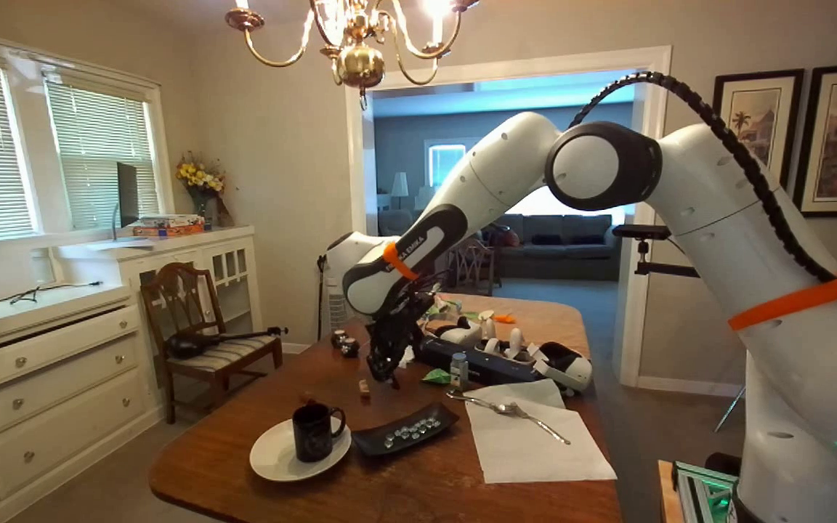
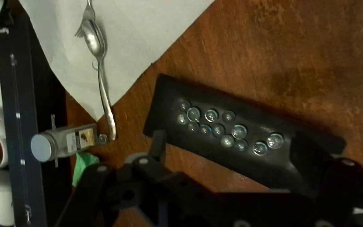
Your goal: Move the black plate backwards
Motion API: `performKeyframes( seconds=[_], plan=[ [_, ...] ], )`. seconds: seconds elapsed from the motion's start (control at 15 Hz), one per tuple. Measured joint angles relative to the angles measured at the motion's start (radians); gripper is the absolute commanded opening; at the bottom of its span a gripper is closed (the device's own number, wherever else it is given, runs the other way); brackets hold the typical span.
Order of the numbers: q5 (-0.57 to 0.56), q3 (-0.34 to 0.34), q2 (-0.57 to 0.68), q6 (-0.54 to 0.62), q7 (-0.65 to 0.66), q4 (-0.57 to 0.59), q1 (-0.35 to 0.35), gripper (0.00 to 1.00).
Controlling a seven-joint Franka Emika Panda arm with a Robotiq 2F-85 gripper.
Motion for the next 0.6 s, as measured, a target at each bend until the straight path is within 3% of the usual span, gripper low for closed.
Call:
performKeyframes(
  seconds=[0.33, 0.6],
  plan=[
    [0.224, -0.023, -0.016, 0.010, -0.212, -0.060, -0.134, 1.00],
    [0.278, -0.041, -0.015, 0.084, -0.402, -0.121, -0.223, 1.00]
  ],
)
